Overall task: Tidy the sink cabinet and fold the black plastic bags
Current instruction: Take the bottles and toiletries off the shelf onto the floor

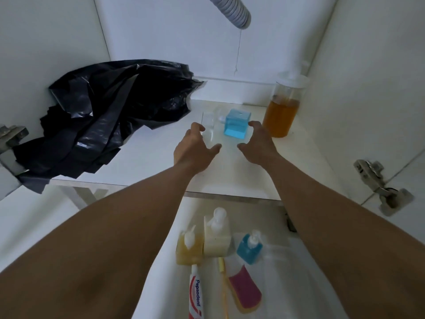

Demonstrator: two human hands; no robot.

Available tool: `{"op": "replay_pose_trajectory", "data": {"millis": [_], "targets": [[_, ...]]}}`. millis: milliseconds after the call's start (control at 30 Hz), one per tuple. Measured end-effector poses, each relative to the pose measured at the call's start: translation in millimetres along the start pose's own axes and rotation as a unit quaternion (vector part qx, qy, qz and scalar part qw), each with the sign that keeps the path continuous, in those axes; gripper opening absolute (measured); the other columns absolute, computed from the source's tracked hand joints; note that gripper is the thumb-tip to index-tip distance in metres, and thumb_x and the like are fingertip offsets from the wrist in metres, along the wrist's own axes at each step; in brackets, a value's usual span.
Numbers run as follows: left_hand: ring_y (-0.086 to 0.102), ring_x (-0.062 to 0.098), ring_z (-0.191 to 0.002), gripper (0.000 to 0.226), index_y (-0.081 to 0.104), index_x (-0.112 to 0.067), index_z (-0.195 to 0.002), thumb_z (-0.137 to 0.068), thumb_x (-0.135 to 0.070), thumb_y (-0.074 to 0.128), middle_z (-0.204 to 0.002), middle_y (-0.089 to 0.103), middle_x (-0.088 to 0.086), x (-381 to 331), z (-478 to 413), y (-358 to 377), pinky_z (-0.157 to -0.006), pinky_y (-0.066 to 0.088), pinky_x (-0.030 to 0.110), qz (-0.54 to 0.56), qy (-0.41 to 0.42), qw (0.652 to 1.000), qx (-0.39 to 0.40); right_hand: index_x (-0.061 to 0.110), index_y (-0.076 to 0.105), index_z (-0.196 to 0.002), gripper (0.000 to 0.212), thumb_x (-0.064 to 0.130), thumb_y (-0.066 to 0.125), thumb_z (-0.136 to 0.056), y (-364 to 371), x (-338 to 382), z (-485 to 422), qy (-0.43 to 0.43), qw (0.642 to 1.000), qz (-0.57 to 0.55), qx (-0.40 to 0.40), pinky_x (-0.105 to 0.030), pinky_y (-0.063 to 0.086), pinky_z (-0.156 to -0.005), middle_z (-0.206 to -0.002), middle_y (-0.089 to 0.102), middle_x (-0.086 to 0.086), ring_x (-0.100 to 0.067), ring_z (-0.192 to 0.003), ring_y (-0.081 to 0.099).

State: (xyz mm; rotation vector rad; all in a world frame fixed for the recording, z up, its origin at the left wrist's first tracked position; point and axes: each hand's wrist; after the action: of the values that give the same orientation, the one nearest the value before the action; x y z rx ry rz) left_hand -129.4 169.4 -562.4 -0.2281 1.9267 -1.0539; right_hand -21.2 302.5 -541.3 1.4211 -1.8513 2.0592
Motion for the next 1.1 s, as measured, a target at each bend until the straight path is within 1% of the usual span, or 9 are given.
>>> {"op": "replay_pose_trajectory", "data": {"millis": [100, 233, 333, 433, 533, 633, 833, 967, 1100], "targets": [[0.061, 0.022, -0.108, 0.056, 0.042, -0.027, -0.130, -0.088, -0.050, 0.071, -0.127, 0.060, 0.000, 0.3, -6.2, 17.8, -0.097, 0.049, 0.040, -0.002, 0.005, 0.999, -0.047, 0.029, 0.019, -0.154, 0.083, 0.019, 0.070, -0.090, 16.3, -4.7, -14.0, -0.013, 0.999, 0.011, -0.047, -0.029, 0.049, -0.093, -0.145, 0.036, -0.007, -0.022, -0.127, 0.049], [0.055, 0.024, -0.117, 0.047, 0.044, -0.029, -0.134, -0.094, -0.040, 0.065, -0.132, 0.056, 0.002, 6.8, -14.2, 36.3, -0.101, 0.040, 0.042, -0.040, 0.028, 0.996, -0.081, 0.034, 0.011, -0.156, 0.088, 0.020, 0.068, -0.091, 22.1, -13.6, -34.0, -0.056, 0.996, 0.074, -0.015, -0.034, 0.048, -0.099, -0.156, 0.022, -0.004, -0.024, -0.132, 0.045], [0.055, 0.027, -0.115, 0.044, 0.043, -0.028, -0.135, -0.096, -0.037, 0.061, -0.130, 0.058, 0.005, 8.8, -17.5, 40.6, -0.100, 0.040, 0.045, -0.076, 0.042, 0.993, -0.084, 0.030, 0.028, -0.152, 0.080, 0.022, 0.073, -0.087, 22.6, -19.1, -39.9, -0.073, 0.994, 0.067, -0.040, -0.035, 0.047, -0.102, -0.154, 0.026, -0.004, -0.023, -0.131, 0.046], [0.057, 0.029, -0.111, 0.043, 0.043, -0.027, -0.136, -0.098, -0.039, 0.058, -0.125, 0.061, 0.005, 7.3, -15.7, 43.2, -0.097, 0.043, 0.048, -0.124, 0.067, 0.985, -0.096, 0.023, 0.048, -0.133, 0.067, 0.033, 0.083, -0.077, 25.1, -14.9, -38.2, -0.093, 0.986, 0.047, -0.133, -0.033, 0.051, -0.098, -0.144, 0.039, -0.005, -0.021, -0.126, 0.049], [0.058, 0.029, -0.103, 0.038, 0.044, -0.024, -0.135, -0.099, -0.034, 0.054, -0.116, 0.061, 0.007, 6.8, -11.3, 44.6, -0.091, 0.046, 0.048, -0.149, 0.089, 0.979, -0.108, 0.016, 0.053, -0.115, 0.059, 0.040, 0.086, -0.072, 20.6, -6.4, -36.0, -0.103, 0.982, 0.026, -0.155, -0.025, 0.050, -0.084, -0.126, 0.053, -0.006, -0.018, -0.109, 0.055], [0.061, 0.027, -0.097, 0.036, 0.045, -0.026, -0.134, -0.100, -0.030, 0.053, -0.113, 0.062, 0.006, 4.7, -7.1, 42.5, -0.089, 0.048, 0.045, -0.150, 0.116, 0.975, -0.113, 0.015, 0.052, -0.115, 0.064, 0.048, 0.085, -0.071, 13.8, 3.0, -36.3, -0.075, 0.986, 0.074, -0.129, -0.027, 0.052, -0.080, -0.109, 0.062, -0.003, -0.016, -0.093, 0.060], [0.061, 0.027, -0.094, 0.036, 0.047, -0.023, -0.125, -0.092, -0.027, 0.060, -0.105, 0.066, 0.004, 1.9, 2.5, 14.5, -0.090, 0.042, 0.042, -0.149, 0.119, 0.980, -0.051, 0.011, 0.030, -0.140, 0.104, 0.049, 0.088, -0.062, -18.4, 25.8, -23.3, 0.006, 0.980, 0.198, 0.035, -0.039, 0.056, -0.090, -0.121, 0.051, -0.010, -0.025, -0.111, 0.055], [0.062, 0.030, -0.090, 0.035, 0.049, -0.021, -0.125, -0.091, -0.028, 0.059, -0.102, 0.068, 0.006, -2.7, 10.4, -11.1, -0.086, 0.041, 0.040, -0.195, 0.135, 0.971, -0.040, 0.010, 0.048, -0.127, 0.082, 0.050, 0.086, -0.066, -43.6, 43.1, 0.5, 0.032, 0.943, 0.289, 0.161, -0.036, 0.053, -0.095, -0.117, 0.057, -0.007, -0.023, -0.107, 0.057], [0.060, 0.028, -0.083, 0.035, 0.050, -0.022, -0.121, -0.090, -0.033, 0.062, -0.097, 0.067, 0.005, -19.4, 18.0, -40.1, -0.084, 0.045, 0.038, -0.203, 0.115, 0.972, 0.003, 0.009, 0.051, -0.128, 0.082, 0.045, 0.088, -0.065, -59.1, 51.5, 23.3, 0.047, 0.933, 0.303, 0.187, -0.036, 0.053, -0.093, -0.121, 0.056, -0.008, -0.023, -0.103, 0.059]]}}
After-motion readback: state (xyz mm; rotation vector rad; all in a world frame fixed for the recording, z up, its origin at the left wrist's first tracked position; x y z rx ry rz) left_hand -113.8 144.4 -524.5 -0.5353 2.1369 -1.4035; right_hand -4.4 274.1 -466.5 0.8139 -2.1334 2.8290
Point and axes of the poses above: each hand's wrist, its own z-axis away from the middle knuckle, its own y-axis out of the palm, x = y × z
